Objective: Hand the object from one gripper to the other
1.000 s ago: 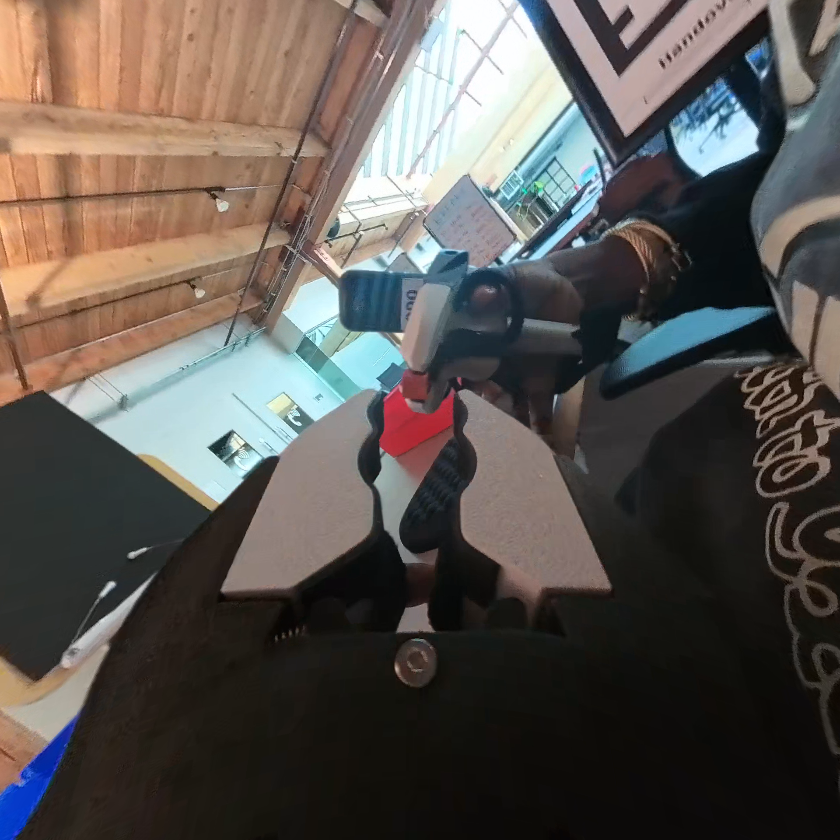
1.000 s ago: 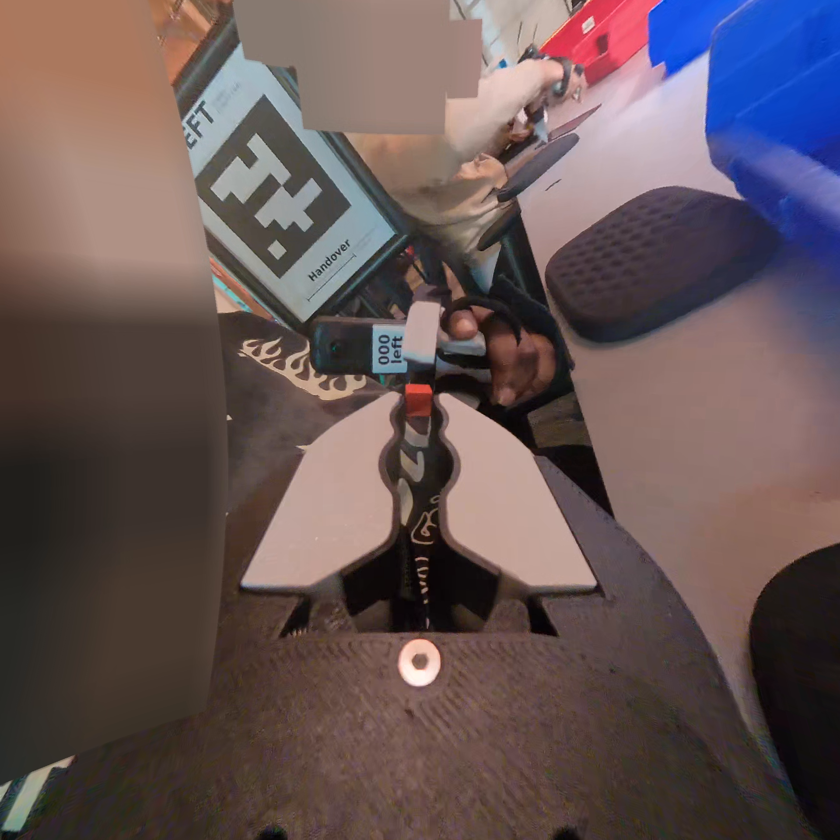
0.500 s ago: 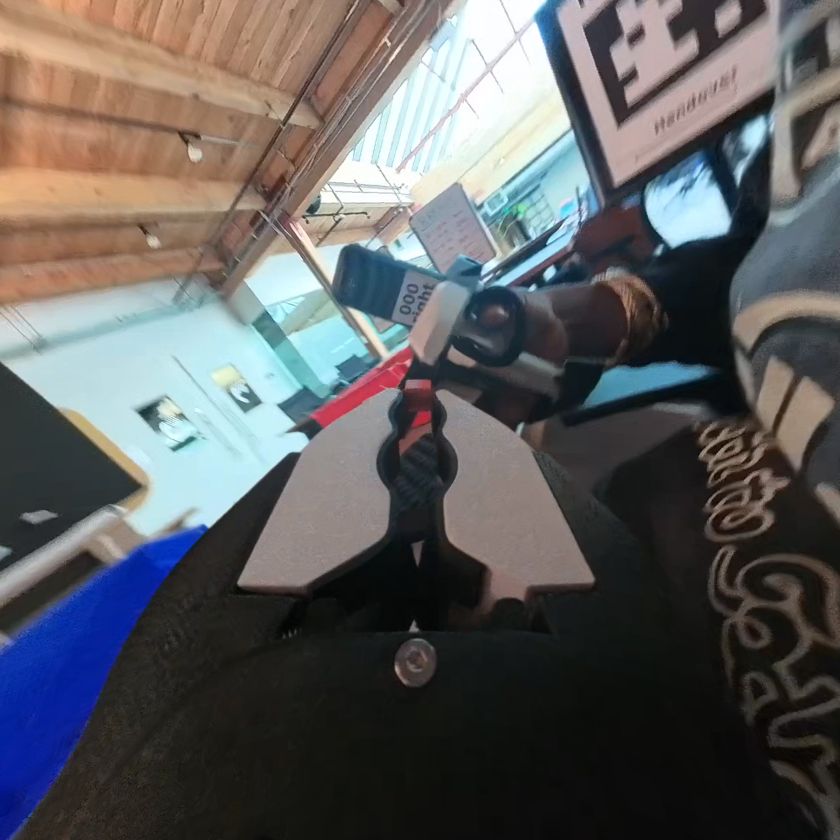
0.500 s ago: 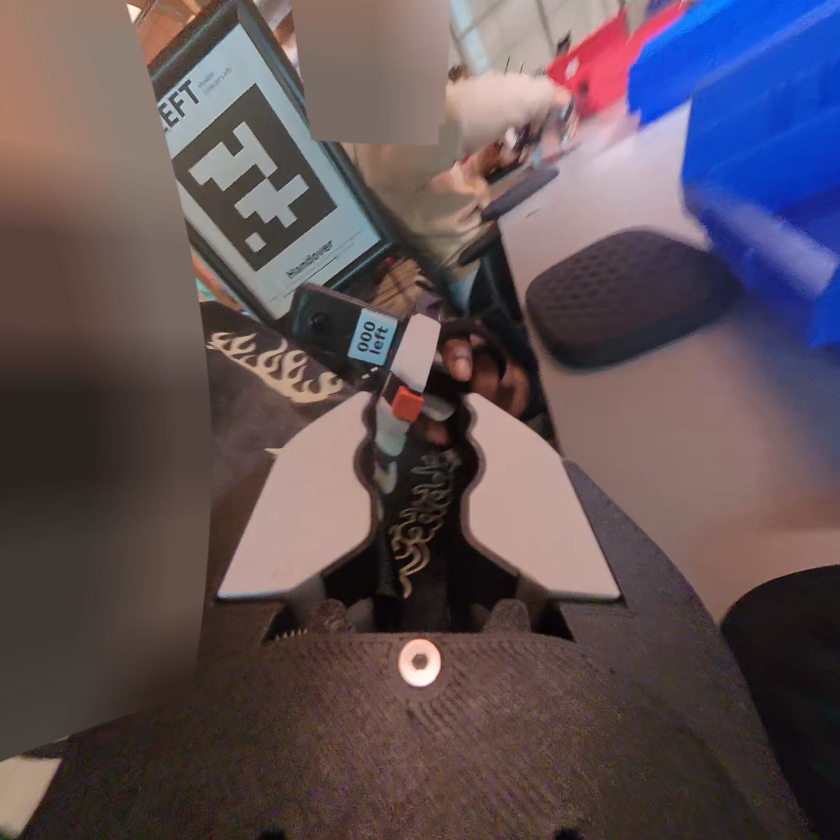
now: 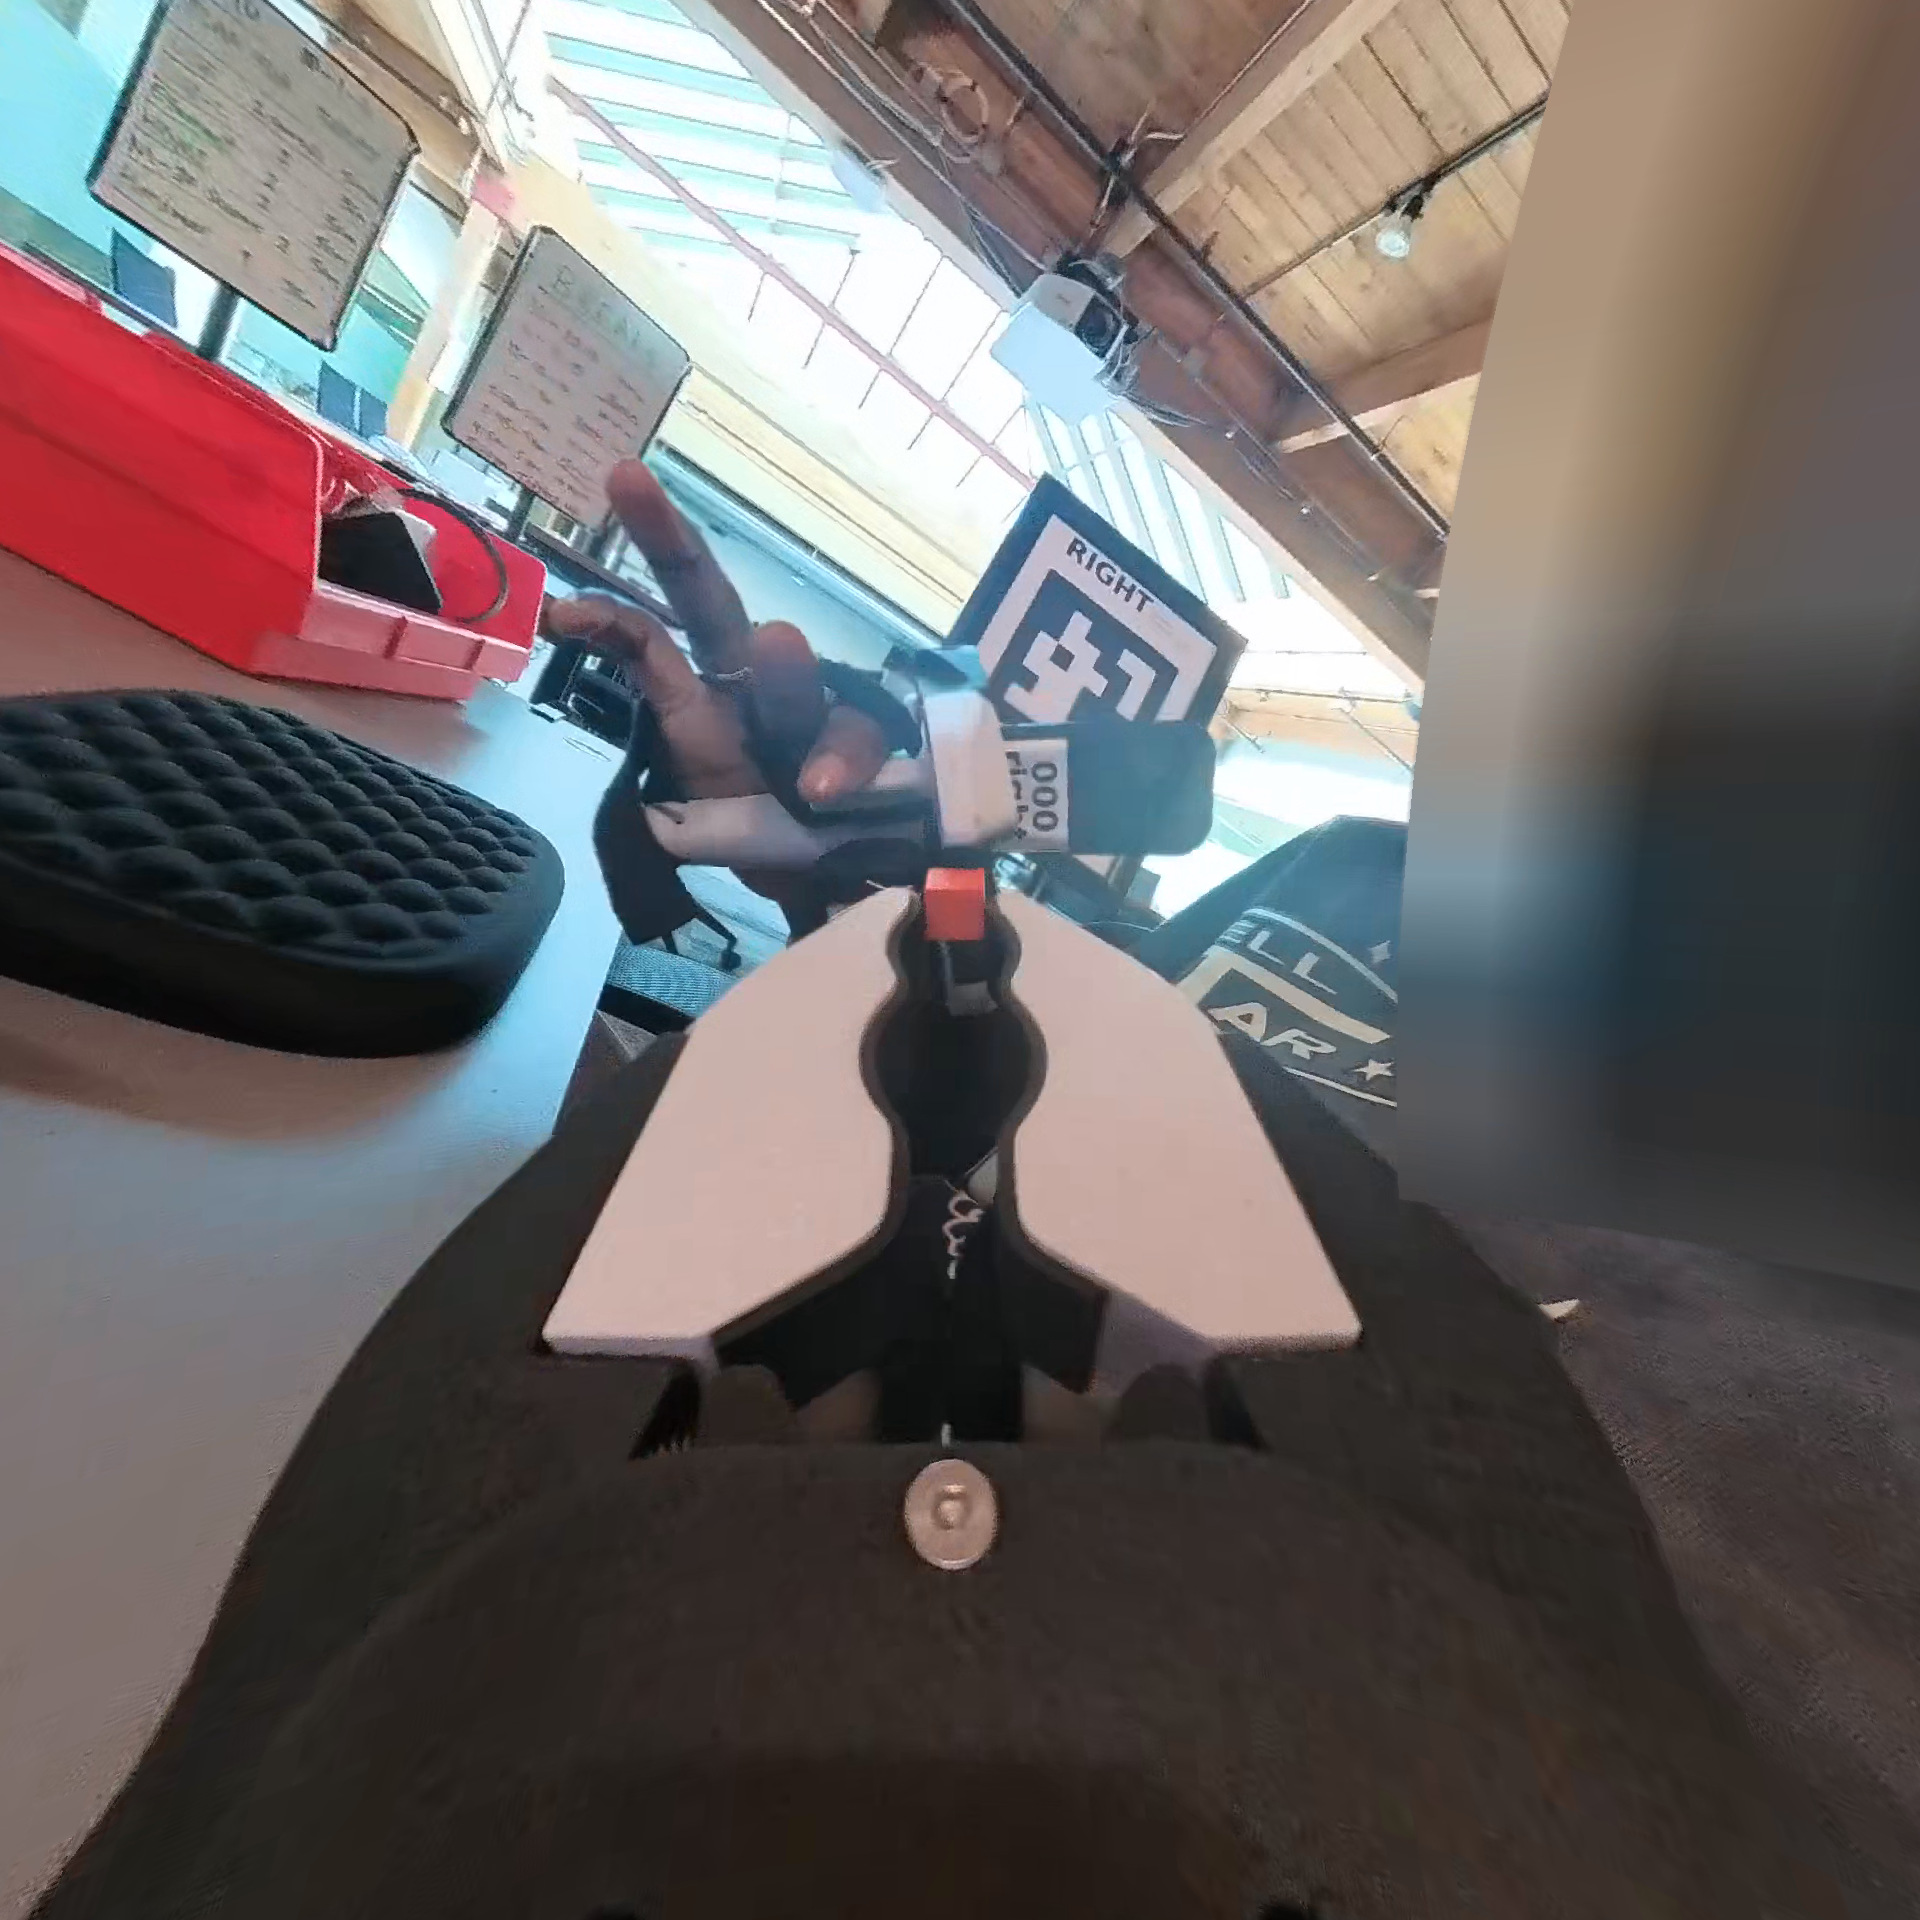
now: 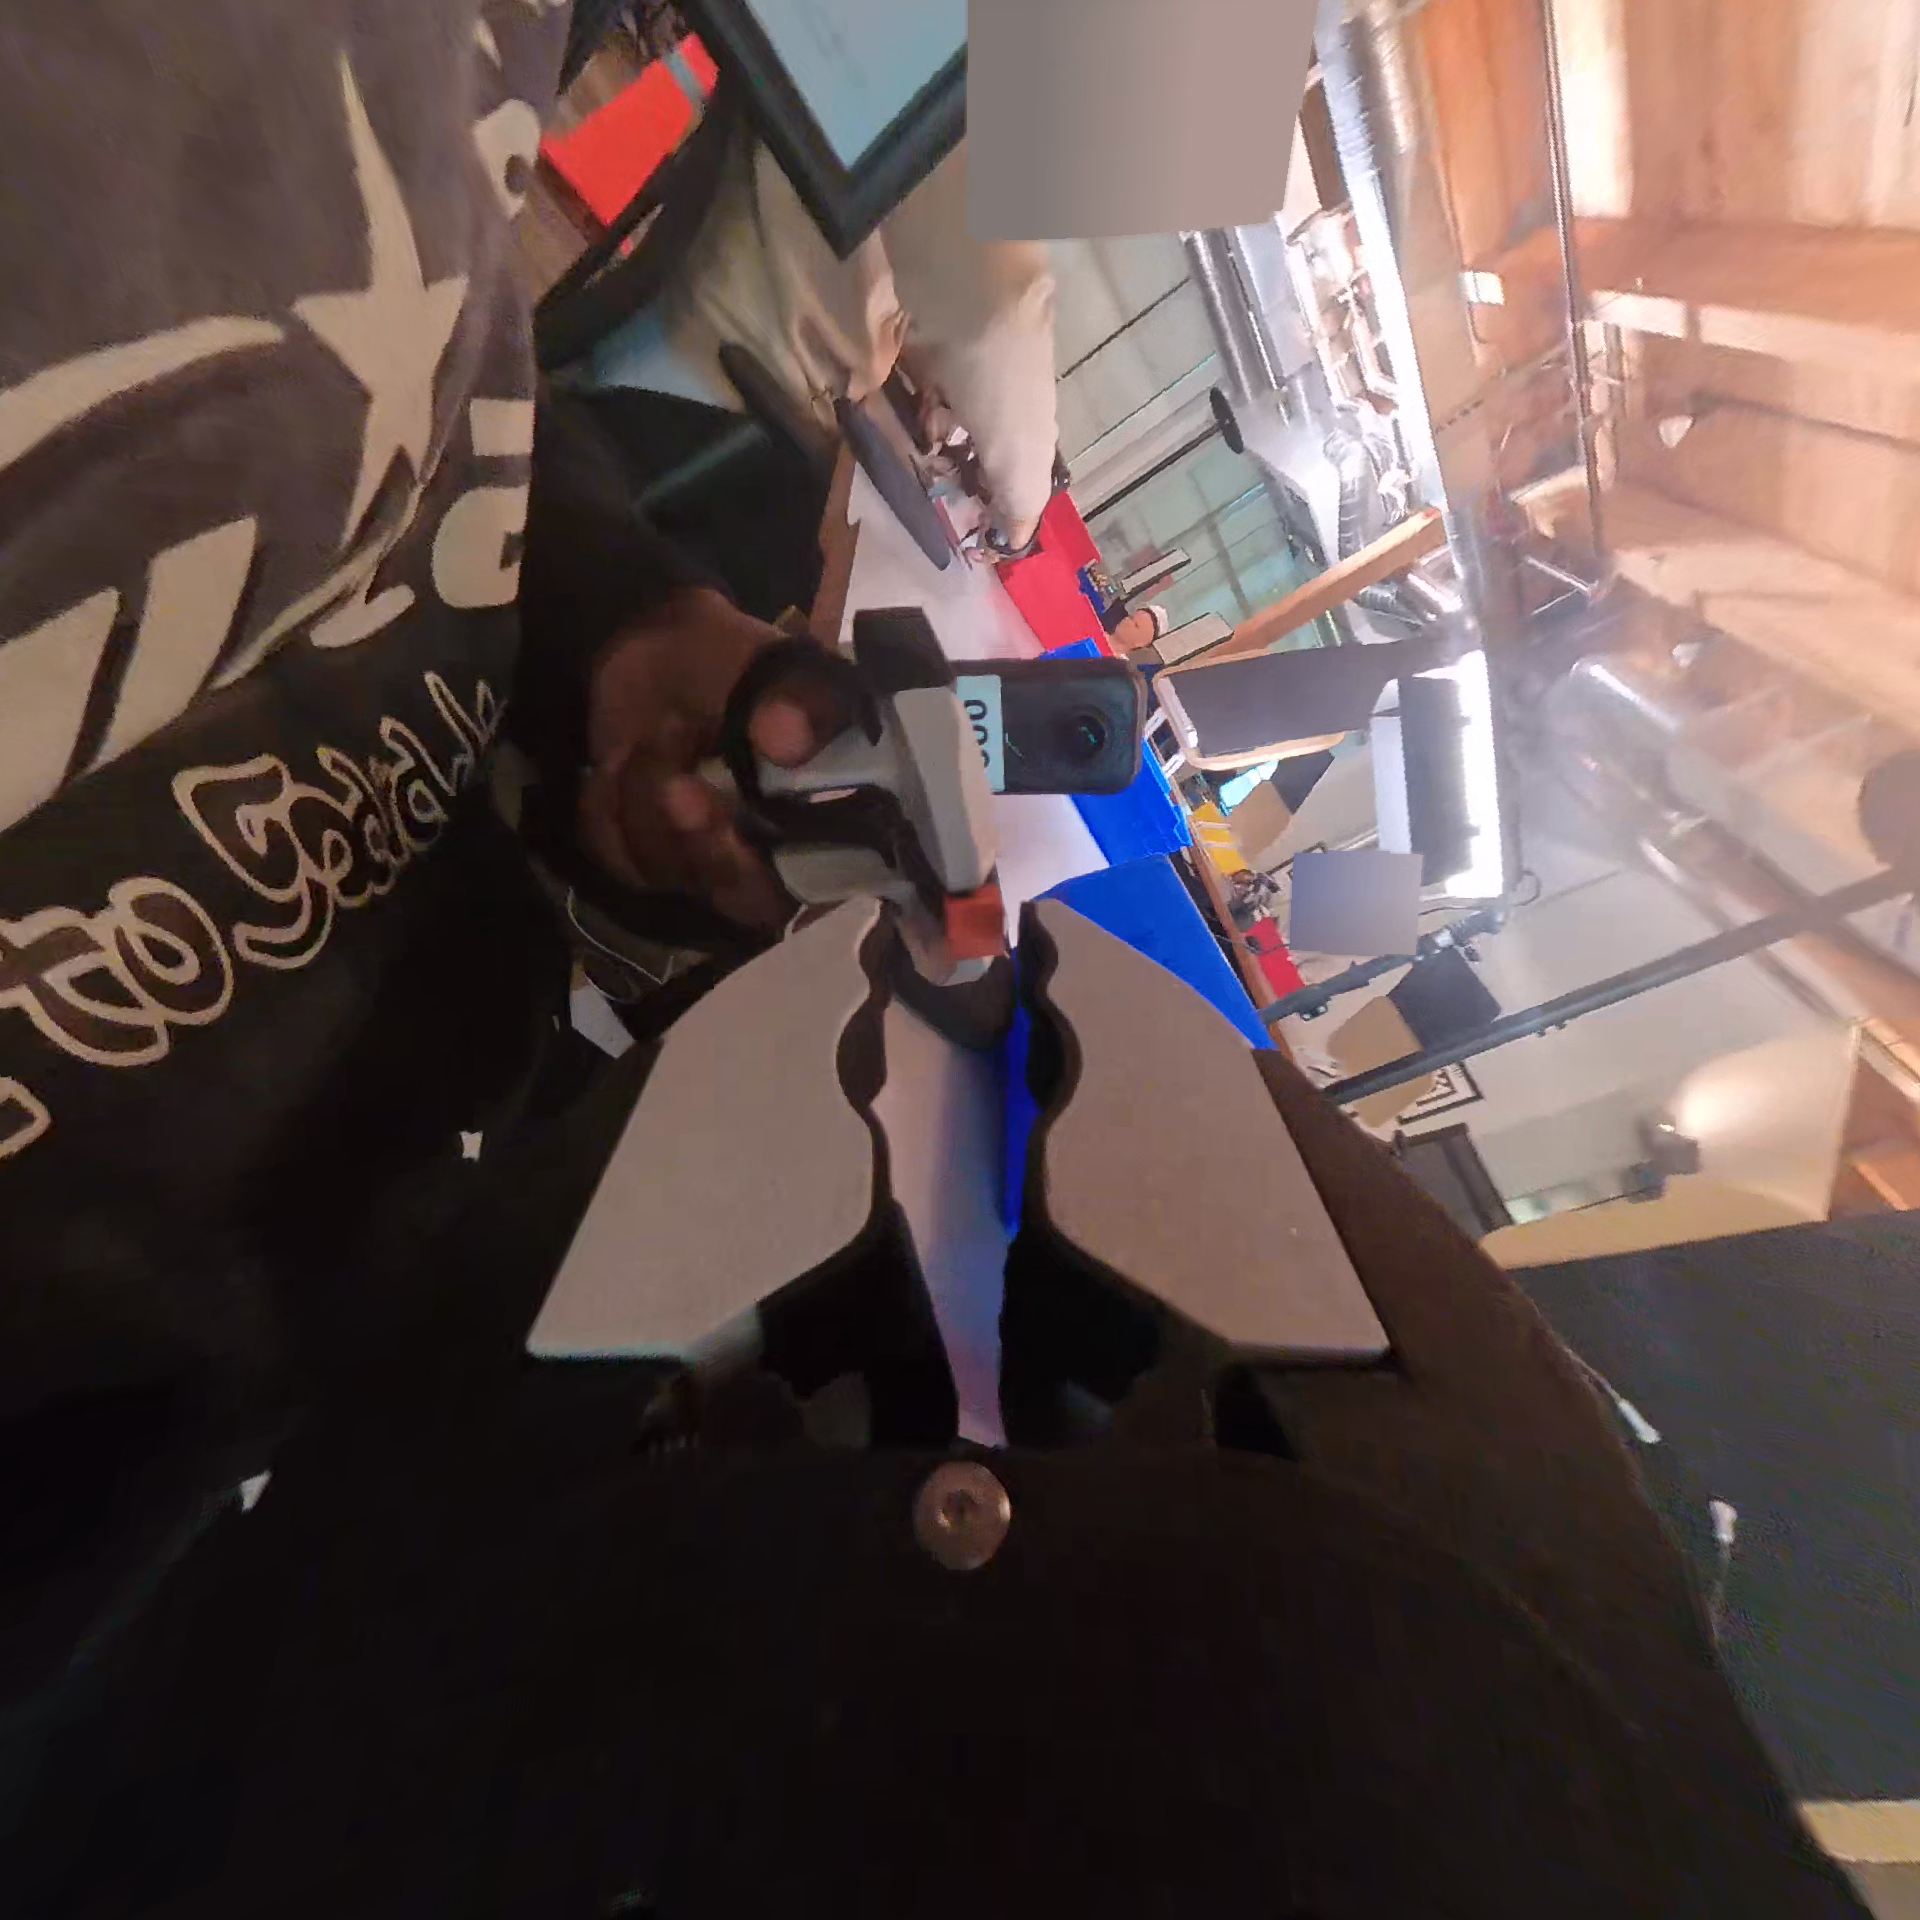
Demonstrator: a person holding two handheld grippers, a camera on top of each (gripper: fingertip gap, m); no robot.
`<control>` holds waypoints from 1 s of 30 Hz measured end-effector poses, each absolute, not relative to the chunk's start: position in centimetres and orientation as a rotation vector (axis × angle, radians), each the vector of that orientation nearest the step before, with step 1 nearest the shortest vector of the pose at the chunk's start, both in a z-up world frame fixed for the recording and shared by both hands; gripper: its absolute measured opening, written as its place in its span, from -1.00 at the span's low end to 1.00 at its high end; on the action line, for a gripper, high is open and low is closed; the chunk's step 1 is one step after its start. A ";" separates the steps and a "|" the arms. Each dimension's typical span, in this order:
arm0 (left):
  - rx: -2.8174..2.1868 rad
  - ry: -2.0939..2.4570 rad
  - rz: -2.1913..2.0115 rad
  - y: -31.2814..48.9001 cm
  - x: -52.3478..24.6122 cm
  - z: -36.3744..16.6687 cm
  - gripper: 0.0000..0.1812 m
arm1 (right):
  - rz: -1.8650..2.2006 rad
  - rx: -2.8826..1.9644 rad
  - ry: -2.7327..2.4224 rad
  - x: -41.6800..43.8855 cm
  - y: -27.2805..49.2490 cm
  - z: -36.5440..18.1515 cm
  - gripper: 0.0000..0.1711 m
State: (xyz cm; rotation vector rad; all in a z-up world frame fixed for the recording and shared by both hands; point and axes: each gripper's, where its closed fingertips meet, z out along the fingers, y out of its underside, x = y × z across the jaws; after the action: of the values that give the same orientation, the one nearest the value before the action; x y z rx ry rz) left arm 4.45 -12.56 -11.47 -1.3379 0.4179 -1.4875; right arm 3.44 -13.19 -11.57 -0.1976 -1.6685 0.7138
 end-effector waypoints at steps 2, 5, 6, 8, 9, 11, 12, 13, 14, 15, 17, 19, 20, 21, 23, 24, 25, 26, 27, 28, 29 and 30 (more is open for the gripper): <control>-1.348 0.434 -1.477 -12.6 4.5 -11.6 -0.89 | 0.658 -0.189 -1.673 3.3 -13.0 -11.8 -0.77; -1.350 0.440 -1.491 -12.8 4.6 -11.6 -0.90 | 0.618 -0.175 -1.659 3.2 -12.9 -11.7 -0.87; -1.351 0.443 -1.495 -12.8 4.7 -11.7 -0.89 | 0.617 -0.173 -1.660 3.2 -12.9 -11.7 -0.87; -1.356 0.446 -1.488 -12.8 4.7 -11.8 -0.89 | 0.627 -0.190 -1.678 3.2 -12.9 -11.9 -0.88; -1.355 0.451 -1.480 -12.8 4.8 -11.8 -0.89 | 0.642 -0.206 -1.689 3.3 -12.9 -11.9 -0.88; -1.334 0.454 -1.449 -12.7 4.7 -11.6 -0.88 | 0.692 -0.253 -1.696 3.3 -12.9 -11.8 -0.88; -1.315 0.458 -1.410 -12.6 4.6 -11.4 -0.86 | 0.732 -0.298 -1.690 3.2 -12.7 -11.5 -0.88; -1.294 0.466 -1.347 -12.5 4.5 -11.2 -0.79 | 0.792 -0.366 -1.680 3.1 -12.4 -11.2 -0.88; -1.273 0.478 -1.255 -12.3 4.2 -11.0 -0.73 | 0.870 -0.456 -1.672 3.1 -12.0 -10.9 -0.88; -1.250 0.500 -1.140 -12.1 3.9 -10.9 -0.69 | 0.962 -0.556 -1.662 3.0 -11.6 -10.6 -0.88; -1.198 0.548 -0.869 -11.7 3.1 -10.6 -0.65 | 1.162 -0.746 -1.636 3.1 -11.0 -10.0 -0.88; -1.131 0.590 -0.617 -11.5 2.4 -10.1 -0.63 | 1.333 -0.893 -1.610 3.2 -10.8 -9.6 -0.87; -1.098 0.608 -0.522 -11.5 2.2 -9.8 -0.62 | 1.407 -0.955 -1.605 3.3 -10.8 -9.6 -0.87; -1.069 0.629 -0.439 -11.6 2.2 -9.6 -0.62 | 1.480 -1.024 -1.608 3.3 -10.9 -9.7 -0.88; -1.011 0.694 -0.279 -12.0 2.4 -9.5 -0.62 | 1.642 -1.181 -1.606 3.3 -11.3 -10.0 -0.87; -0.988 0.729 -0.202 -12.1 2.6 -9.5 -0.62 | 1.743 -1.244 -1.624 3.5 -11.9 -10.2 -0.87; -0.972 0.769 -0.133 -12.1 2.9 -9.7 -0.64 | 1.840 -1.310 -1.627 3.6 -12.3 -10.4 -0.88; -0.959 0.810 -0.070 -12.2 3.3 -10.0 -0.63 | 1.924 -1.382 -1.622 3.6 -12.5 -10.5 -0.88; -0.951 0.851 -0.013 -12.2 3.6 -10.4 -0.66 | 2.005 -1.441 -1.621 3.7 -12.8 -10.6 -0.88; -0.947 0.888 0.041 -12.1 4.0 -10.8 -0.68 | 2.071 -1.489 -1.610 3.7 -13.0 -10.7 -0.88; -0.941 0.916 0.088 -12.0 4.2 -11.1 -0.69 | 2.104 -1.538 -1.584 3.5 -12.8 -10.8 -0.88; -0.933 0.936 0.129 -11.9 4.4 -11.4 -0.71 | 2.118 -1.562 -1.572 3.4 -12.7 -11.1 -0.88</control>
State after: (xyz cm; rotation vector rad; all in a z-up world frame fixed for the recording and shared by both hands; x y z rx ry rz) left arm 4.39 -11.95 -11.36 -0.9335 0.9361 0.1290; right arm 3.36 -12.73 -11.07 -1.5620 -1.5719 2.1180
